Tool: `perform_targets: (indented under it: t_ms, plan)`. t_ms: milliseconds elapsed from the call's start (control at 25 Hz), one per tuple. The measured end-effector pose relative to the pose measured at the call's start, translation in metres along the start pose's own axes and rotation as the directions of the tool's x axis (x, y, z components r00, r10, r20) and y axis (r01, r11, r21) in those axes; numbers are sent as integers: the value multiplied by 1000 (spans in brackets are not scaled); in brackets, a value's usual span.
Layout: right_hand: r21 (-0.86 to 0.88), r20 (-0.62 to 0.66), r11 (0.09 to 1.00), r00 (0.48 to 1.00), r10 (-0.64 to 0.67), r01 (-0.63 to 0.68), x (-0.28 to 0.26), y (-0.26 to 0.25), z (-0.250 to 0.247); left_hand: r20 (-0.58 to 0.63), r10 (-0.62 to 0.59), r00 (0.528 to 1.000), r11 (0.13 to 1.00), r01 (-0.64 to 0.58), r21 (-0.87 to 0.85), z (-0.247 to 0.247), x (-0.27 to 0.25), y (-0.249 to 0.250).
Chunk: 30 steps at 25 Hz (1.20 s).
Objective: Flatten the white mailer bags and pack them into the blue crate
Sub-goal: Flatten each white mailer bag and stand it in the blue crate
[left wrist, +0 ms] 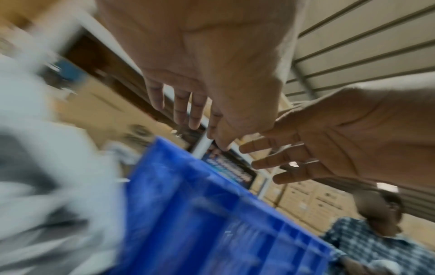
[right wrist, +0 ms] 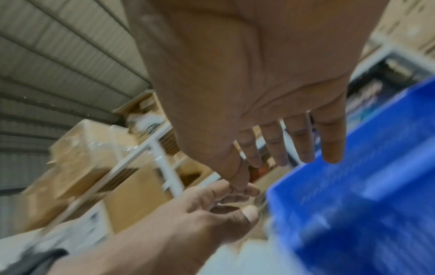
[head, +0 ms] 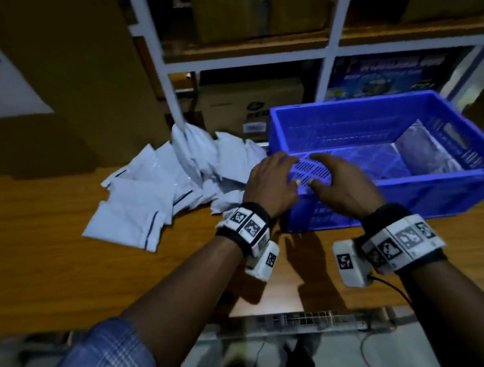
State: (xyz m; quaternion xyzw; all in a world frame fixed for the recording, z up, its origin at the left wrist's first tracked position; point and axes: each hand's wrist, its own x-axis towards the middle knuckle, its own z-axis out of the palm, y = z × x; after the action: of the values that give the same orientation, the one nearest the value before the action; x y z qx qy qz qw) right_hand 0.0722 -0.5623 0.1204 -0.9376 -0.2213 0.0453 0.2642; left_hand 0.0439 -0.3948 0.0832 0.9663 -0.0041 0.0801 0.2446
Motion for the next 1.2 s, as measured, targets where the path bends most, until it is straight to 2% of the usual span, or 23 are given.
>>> perform_targets:
  t_ms: [160,280,400,600,840,960,1080,1200]
  plan:
    - [68,116,998,993,-8,0,-17,-53,63,19,-119,993,993,119,1,-17,-62,-59]
    - [99,179,995,983,-27,9,-10,-74,98,-4,-152,988,988,152,-14,-24,-79,-94]
    - [71,246,997,969,-6,-12,8,-83,124,-6,-254,967,967,254,-2,-26,-83,-126]
    - [91,360,994,929,-84,55,50,-110,163,-25,-439,898,898,439,24,-34,-89,-182]
    - [105,393,975,892,-221,195,106,-161,230,-106,-607,787,791,611,5,-50,-107,-257]
    - [11,357,965,900,-249,262,128,-196,263,-107,-638,763,767,641,-2,-61,-115,-296]
    - [-204,305,916,912,-276,346,143,-224,290,-81,-653,753,757,653,-26,-67,-121,-334]
    - [-365,305,878,931,-200,309,152,-246,312,-11,-657,754,754,657,-12,-67,-125,-368]
